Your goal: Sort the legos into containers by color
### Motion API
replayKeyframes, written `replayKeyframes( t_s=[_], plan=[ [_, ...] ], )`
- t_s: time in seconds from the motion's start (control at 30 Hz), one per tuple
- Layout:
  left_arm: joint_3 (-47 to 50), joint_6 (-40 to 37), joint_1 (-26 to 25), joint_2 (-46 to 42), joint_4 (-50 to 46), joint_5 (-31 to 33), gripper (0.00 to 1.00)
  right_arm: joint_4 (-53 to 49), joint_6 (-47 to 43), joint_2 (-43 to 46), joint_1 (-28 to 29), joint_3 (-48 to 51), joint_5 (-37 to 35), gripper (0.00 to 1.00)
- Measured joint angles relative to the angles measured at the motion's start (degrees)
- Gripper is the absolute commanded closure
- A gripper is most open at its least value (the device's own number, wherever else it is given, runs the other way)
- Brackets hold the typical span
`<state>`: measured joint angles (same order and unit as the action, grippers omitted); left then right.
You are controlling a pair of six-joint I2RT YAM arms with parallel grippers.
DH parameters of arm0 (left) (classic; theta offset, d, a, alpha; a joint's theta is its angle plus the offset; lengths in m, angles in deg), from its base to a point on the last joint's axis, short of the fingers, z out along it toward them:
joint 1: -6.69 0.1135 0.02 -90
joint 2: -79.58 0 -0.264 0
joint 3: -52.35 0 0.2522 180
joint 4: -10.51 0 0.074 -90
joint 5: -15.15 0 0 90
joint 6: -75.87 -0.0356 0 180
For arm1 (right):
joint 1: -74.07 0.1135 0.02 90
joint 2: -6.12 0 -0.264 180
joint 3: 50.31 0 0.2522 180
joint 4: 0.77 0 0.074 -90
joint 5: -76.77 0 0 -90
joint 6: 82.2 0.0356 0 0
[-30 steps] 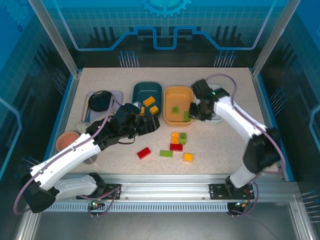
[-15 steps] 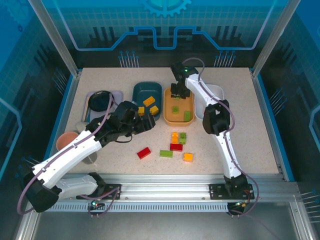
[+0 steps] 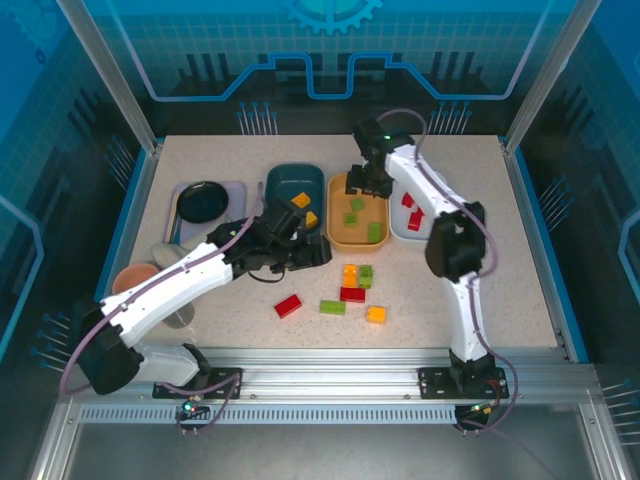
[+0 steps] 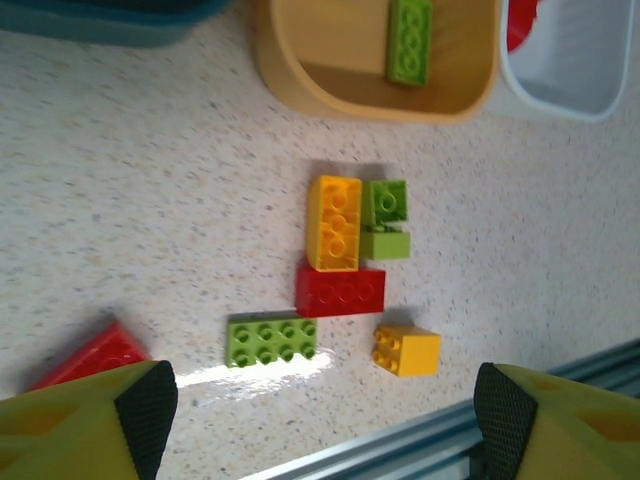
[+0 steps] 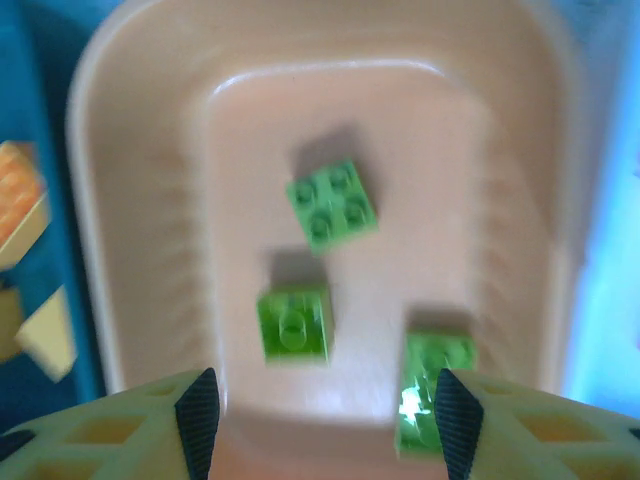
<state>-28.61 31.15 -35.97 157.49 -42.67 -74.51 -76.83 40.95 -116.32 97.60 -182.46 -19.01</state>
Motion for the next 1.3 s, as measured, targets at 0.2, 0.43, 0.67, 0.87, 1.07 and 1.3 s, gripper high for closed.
replayKeyframes(
  t_s=[0.2, 0.43, 0.67, 0.87, 1.07, 1.3],
  plan=[
    [-5.7, -0.4, -5.4, 12.0, -0.3, -3.6, 0.2, 6.4, 2.6, 35.7, 2.1, 33.8, -2.6, 0.37],
    [-15.4, -1.4, -13.9, 25.4, -2.9, -4.3, 0.24, 1.1, 5.9, 63.8, 5.3, 58.0, -0.5, 0.36],
    [-23.1, -1.9, -19.0, 35.5, -8.2, -3.8, 0.24, -9.2, 7.6, 81.6, 5.5, 61.4, 5.1, 0.33],
    [-30.9, -2.0, -20.4, 43.1, -12.3, -2.2, 0.25, -12.8, 7.6, 88.1, 5.5, 62.0, 9.4, 0.33],
    [-33.3, -2.2, -21.0, 47.0, -13.9, 0.1, 0.34, -14.8, 7.6, 90.3, 5.5, 62.8, 10.8, 0.35],
    [-33.7, -3.7, -21.0, 49.8, -14.1, 1.8, 0.54, -15.8, 7.8, 91.8, 5.5, 63.0, 11.0, 0.36]
  ],
)
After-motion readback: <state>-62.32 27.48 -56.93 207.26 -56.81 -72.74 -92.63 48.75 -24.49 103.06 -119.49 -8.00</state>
